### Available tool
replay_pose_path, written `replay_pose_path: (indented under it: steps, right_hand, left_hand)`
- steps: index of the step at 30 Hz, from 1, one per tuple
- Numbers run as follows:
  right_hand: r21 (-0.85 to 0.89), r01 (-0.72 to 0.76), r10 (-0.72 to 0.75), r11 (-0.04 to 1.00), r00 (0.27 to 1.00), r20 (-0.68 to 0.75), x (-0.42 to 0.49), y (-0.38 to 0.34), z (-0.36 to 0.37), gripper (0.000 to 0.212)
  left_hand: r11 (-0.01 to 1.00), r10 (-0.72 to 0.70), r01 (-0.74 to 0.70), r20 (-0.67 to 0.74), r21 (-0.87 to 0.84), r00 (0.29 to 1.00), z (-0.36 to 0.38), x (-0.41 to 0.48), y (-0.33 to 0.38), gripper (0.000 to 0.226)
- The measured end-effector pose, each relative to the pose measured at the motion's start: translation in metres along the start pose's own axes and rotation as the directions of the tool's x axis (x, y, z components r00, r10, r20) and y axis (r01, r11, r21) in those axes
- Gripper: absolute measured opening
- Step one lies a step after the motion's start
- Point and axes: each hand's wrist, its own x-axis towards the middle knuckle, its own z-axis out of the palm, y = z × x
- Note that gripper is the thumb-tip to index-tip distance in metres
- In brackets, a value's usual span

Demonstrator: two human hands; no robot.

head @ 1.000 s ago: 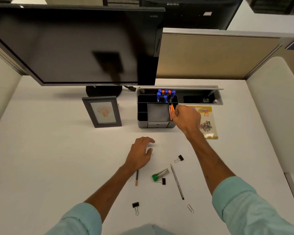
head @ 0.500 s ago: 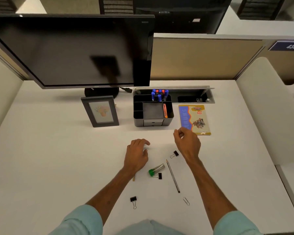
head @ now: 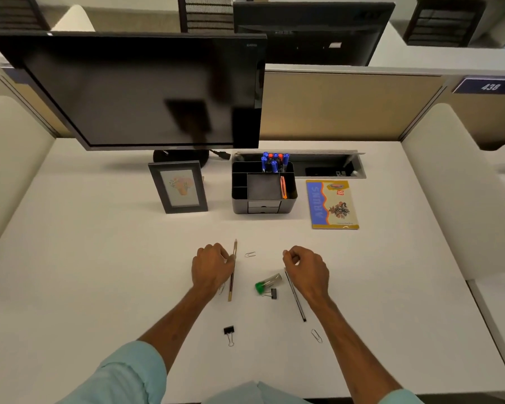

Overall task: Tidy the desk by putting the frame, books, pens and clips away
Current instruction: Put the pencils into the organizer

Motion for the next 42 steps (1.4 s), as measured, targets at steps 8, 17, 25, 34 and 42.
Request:
replay_pose_path:
  steps: [8,17,25,34,42]
  right_hand:
    - [-0.004,-0.064,0.064,0.998,0.998,-0.024,-0.005,0.014,-0.013,0.034]
    - [0.011,-0.079,0.079,0.997,0.997,0.012,-0.001,0.006,-0.014,0.034]
    - [0.163,0.030,-0.046,0.986,0.994,0.096,0.021,-0.056,0.009,0.029]
    - [0.419,0.227,-0.257,0.879,0.966,0.016,0.056,-0.121,0.021,0.014]
    - [0.423,0.390,-0.228,0.818,0.895,-0.384,0.122,-0.174,-0.025,0.016]
  left_hand:
    - [0.945,-0.004,-0.033,0.110,0.326,0.994,0.000,0.017,0.022,0.049]
    - [0.967,-0.026,-0.023,0.185,0.256,0.982,-0.006,0.024,0.025,0.032]
    - [0.993,0.069,-0.056,0.118,-0.105,0.991,-0.014,0.027,0.032,0.023]
    - [0.930,0.262,-0.280,-0.103,-0.239,0.960,-0.032,0.032,0.036,0.027]
    - [0.926,0.341,-0.350,-0.089,-0.143,0.936,-0.036,0.053,0.027,0.063]
